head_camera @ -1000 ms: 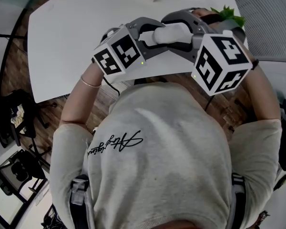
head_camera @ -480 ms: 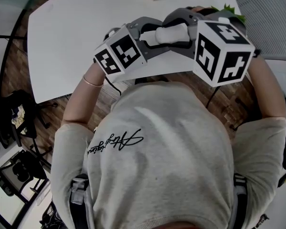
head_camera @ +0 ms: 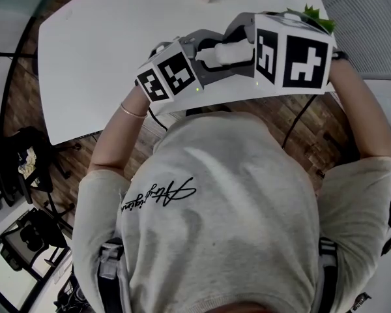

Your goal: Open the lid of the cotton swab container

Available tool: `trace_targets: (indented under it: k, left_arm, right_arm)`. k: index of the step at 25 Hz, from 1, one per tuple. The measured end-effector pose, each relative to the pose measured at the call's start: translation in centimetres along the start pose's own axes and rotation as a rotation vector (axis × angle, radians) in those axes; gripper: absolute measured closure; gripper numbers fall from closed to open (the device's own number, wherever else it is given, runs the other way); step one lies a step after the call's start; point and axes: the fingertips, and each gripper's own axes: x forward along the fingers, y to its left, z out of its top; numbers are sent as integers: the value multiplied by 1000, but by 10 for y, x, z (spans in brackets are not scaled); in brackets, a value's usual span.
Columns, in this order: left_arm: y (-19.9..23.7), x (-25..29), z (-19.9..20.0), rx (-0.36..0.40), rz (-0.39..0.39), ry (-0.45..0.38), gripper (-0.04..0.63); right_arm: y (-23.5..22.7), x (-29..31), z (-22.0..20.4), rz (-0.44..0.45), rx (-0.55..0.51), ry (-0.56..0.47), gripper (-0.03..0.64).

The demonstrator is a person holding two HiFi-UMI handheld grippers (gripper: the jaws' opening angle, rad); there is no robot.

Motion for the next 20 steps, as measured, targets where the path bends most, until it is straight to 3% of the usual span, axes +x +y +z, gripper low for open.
trace_targets:
  k: [2,6,13,20]
  left_arm:
    - [-4,3,1,3,-8,-13,403]
    - [-7,4,-2,98,1,35,407]
    - [-12,4,-4,60,-52,26,407]
    - [-8,0,-7,26,-56,37,405]
  right_arm:
    - [4,-1,-2,22,22,-6,422]
    - [6,-3,-1,70,123,-48,422]
    - [5,-5,-1,134,153,-72,420]
    - [-1,-8,7,11,65,-126,416]
